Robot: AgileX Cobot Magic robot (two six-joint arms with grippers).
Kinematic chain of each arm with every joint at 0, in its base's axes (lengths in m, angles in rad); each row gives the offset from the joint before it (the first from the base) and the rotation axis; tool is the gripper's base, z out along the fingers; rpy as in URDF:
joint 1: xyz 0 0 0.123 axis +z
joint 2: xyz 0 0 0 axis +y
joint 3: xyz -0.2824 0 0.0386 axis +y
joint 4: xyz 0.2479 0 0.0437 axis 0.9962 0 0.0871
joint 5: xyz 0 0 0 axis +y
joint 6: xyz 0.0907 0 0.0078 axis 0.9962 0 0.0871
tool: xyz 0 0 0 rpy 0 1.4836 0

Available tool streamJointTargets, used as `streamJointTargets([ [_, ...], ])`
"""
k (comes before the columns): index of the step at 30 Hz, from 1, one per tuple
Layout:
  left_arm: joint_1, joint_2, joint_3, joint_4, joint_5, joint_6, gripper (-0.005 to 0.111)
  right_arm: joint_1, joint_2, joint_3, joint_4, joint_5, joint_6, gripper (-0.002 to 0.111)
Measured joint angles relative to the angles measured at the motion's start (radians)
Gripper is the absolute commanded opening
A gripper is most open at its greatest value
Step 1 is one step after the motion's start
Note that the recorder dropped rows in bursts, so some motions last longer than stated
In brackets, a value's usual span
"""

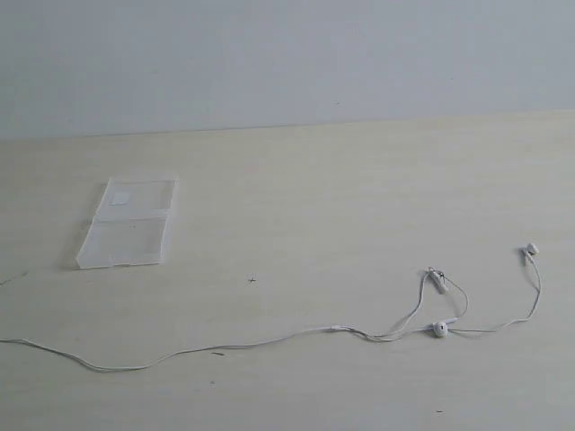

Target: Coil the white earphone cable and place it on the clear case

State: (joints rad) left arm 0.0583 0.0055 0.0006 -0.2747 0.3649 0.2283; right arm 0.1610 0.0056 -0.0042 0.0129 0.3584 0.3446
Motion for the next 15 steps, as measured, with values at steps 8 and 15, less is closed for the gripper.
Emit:
streamJointTargets([
  [8,0.0,0.0,0.0,0.0,0.0,0.0,0.0,0.0,0.0,0.0,0.017,-0.199,0.051,0.0],
  [15,0.0,0.0,0.0,0.0,0.0,0.0,0.0,0.0,0.0,-0.023,0.065,-0.672,0.123,0.0],
])
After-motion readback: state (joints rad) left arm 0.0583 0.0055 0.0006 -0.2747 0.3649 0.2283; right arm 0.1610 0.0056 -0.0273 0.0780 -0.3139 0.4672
